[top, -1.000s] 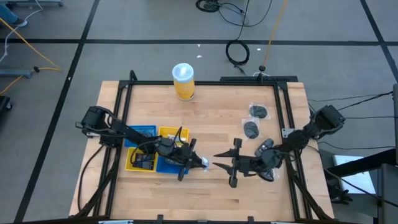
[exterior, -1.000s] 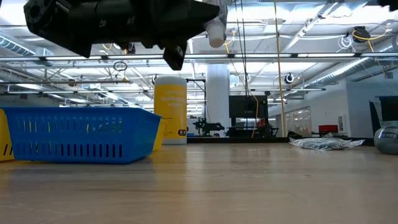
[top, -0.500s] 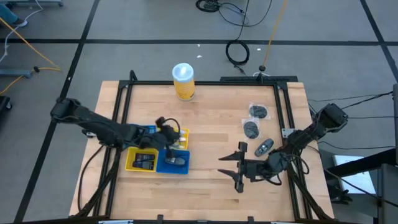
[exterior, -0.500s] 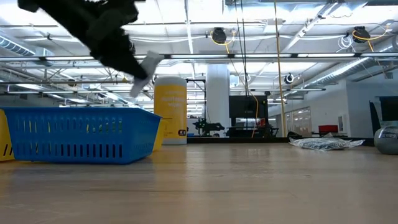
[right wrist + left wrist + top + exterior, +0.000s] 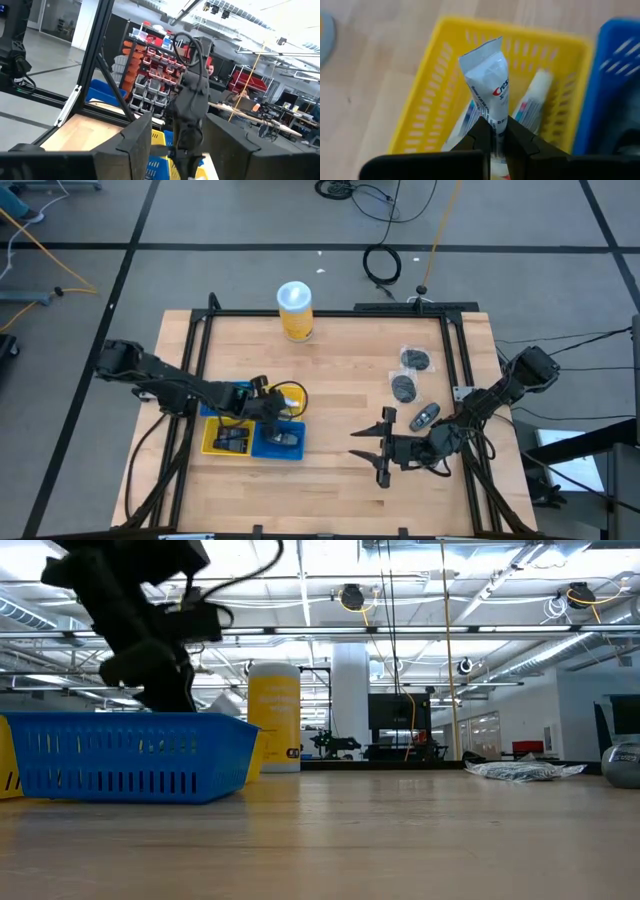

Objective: Pick & Place Travel size toiletries
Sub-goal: Put the white toothpaste into the top yellow bin, then put the black hairbrush into the top blue bin

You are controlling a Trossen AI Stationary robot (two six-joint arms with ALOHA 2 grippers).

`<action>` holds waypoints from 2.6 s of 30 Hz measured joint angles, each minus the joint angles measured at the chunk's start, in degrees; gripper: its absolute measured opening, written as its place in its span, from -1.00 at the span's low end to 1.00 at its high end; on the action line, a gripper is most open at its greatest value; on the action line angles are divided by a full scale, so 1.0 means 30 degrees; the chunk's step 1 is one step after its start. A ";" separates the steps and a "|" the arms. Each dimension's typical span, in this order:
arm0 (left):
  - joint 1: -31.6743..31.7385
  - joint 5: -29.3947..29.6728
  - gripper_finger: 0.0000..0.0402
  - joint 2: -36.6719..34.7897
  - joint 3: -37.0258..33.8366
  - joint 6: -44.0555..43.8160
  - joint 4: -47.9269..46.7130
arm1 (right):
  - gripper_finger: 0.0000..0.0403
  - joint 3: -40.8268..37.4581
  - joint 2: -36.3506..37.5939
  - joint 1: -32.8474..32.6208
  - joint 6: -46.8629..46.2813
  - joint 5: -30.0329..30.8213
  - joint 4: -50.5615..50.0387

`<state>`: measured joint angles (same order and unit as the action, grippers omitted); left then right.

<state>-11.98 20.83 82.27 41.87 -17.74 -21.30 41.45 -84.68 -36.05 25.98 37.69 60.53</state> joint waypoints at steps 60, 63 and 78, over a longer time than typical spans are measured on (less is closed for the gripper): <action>-0.2145 0.3587 0.05 -0.5221 0.0007 -0.1673 0.0213 | 0.04 0.0002 0.1803 -0.6956 -0.8229 1.5034 -0.3951; -0.2145 0.3580 0.05 -0.5221 0.0007 -0.1691 0.0206 | 0.04 0.0000 0.1815 -0.7843 -1.1560 1.2769 -0.6566; -0.2145 0.3587 0.05 -0.5221 0.0007 -0.1393 0.0563 | 0.04 0.0988 0.1212 -0.3315 -3.2173 -0.8065 -2.4919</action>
<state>-18.41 31.59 66.61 41.89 -21.91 -19.62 44.42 -81.05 -46.00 -70.54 13.50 -14.22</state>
